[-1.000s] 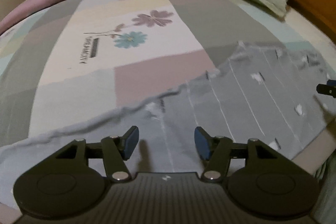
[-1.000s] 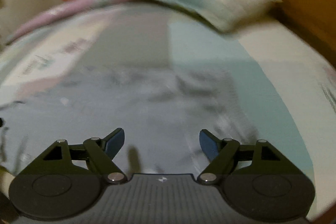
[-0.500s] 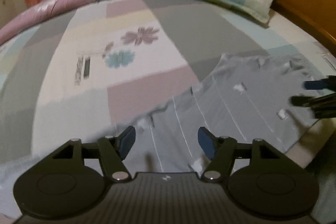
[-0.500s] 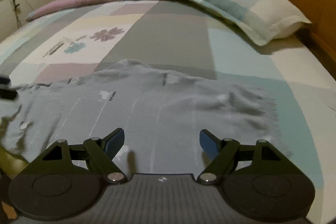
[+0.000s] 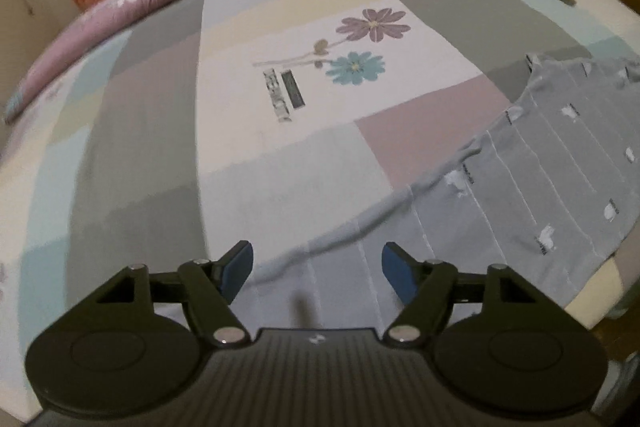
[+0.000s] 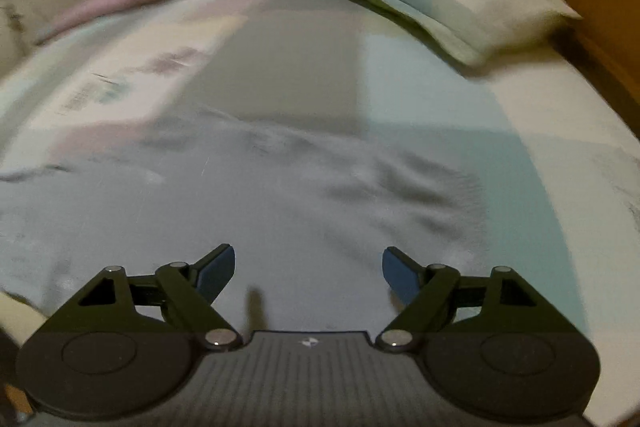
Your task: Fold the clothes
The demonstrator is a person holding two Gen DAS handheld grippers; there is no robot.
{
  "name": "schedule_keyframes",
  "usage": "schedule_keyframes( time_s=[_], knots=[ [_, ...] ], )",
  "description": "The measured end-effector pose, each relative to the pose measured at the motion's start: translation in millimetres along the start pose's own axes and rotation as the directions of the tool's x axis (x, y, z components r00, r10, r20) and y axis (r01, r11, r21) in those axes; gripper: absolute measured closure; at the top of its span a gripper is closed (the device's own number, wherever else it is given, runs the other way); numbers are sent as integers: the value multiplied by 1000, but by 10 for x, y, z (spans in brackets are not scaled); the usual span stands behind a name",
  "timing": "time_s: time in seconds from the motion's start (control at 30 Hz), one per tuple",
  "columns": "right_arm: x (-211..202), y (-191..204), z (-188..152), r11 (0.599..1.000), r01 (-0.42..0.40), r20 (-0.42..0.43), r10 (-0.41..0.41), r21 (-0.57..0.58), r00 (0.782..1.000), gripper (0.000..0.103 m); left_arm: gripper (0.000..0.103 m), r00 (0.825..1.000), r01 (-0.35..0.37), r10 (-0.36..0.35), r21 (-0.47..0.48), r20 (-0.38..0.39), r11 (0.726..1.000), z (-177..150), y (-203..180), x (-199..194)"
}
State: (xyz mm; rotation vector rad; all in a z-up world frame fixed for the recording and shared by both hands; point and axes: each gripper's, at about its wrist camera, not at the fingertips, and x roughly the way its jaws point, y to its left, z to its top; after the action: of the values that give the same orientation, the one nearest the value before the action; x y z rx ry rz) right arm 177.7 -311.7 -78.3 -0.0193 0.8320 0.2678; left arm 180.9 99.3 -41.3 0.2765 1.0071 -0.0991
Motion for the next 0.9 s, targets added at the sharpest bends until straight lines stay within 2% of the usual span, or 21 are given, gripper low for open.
schedule_keyframes(
  time_s=[0.1,0.2,0.33,0.4,0.47,0.57,0.63,0.73,0.9],
  knots=[
    [205,448,105,987,-117,-17,116,-113,993,18,31,1000,21,-20,62,-8,998,-9,-129,63],
    [478,712,76,956,-182,-80,168,-229,983,18,30,1000,21,-19,139,-19,990,-42,-194,121],
    [480,492,-84,918,-208,-96,186,-338,978,11,30,998,34,-28,97,-62,995,-194,40,227],
    [383,229,-145,929,-192,-122,161,-317,979,0,30,997,32,-27,74,-75,997,-305,165,258],
    [286,-38,-207,944,-177,-151,139,-278,979,0,30,996,29,-24,51,-88,998,-416,289,291],
    [151,-207,-240,959,-170,-162,135,-228,977,2,30,995,36,-35,12,-89,999,-502,437,317],
    [80,-221,-184,966,-171,-133,146,-196,980,3,30,996,45,-46,-18,-82,999,-525,513,333],
    [50,-196,-18,966,-182,-47,176,-184,983,3,30,995,52,-56,-59,-81,997,-543,598,361],
    [341,-124,315,962,-170,-11,171,-212,985,3,28,994,52,-59,-80,-87,995,-565,631,378]
  ],
)
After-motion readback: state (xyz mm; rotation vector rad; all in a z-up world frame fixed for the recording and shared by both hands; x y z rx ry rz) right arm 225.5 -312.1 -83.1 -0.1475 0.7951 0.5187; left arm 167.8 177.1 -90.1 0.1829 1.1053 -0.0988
